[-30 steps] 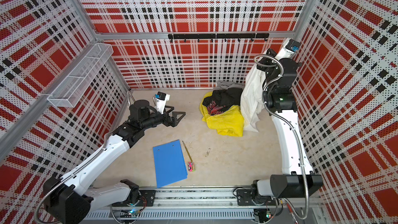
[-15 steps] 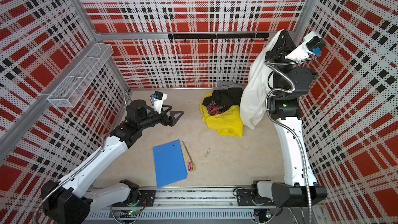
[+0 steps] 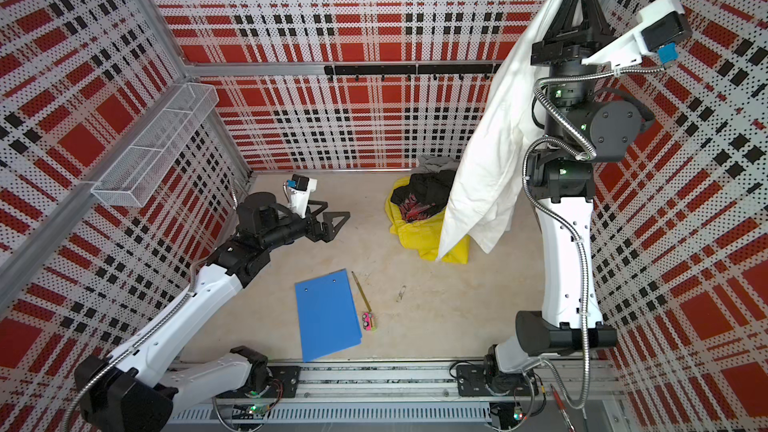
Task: Pick out a specific cloth from the pile
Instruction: 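Lift the white cloth high with the right gripper, pulling it from the pile, then swing the held white cloth over the pile and lower it with the right gripper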
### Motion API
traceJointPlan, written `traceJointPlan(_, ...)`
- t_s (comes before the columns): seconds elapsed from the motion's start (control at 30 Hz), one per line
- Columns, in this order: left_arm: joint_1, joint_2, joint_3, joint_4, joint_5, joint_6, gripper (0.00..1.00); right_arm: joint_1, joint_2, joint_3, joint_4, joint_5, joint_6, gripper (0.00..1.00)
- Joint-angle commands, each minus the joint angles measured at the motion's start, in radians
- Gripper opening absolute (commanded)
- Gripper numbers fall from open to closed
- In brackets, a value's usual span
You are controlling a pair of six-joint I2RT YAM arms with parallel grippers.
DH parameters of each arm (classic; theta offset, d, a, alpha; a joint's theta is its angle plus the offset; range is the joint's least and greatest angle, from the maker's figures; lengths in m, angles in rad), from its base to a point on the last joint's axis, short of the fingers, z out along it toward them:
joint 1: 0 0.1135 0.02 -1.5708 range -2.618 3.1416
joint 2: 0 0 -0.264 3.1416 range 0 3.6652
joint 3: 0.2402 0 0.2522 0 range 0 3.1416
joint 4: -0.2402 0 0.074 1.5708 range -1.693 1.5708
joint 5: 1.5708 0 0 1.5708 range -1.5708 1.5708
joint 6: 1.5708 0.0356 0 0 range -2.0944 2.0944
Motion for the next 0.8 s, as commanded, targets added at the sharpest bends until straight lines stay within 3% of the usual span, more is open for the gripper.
traceJointPlan(0.0, 0.012, -0.023, -0.006, 0.030, 0.008, -0.011, 0.99, 0.031, 0.046, 0.112, 0.037, -0.102, 0.030, 0.00)
traceJointPlan(0.2, 0.012, -0.032, -0.011, 0.035, -0.001, -0.007, 0.99, 0.165, 0.083, 0.138, 0.030, -0.103, -0.065, 0.00)
traceJointPlan(0.4, 0.011, -0.036, -0.015, 0.037, -0.010, -0.003, 0.99, 0.360, 0.114, 0.142, -0.002, -0.084, -0.262, 0.00)
traceJointPlan(0.77, 0.043, -0.044, -0.016, 0.042, -0.011, -0.012, 0.99, 0.600, 0.199, 0.233, 0.016, -0.126, -0.418, 0.01)
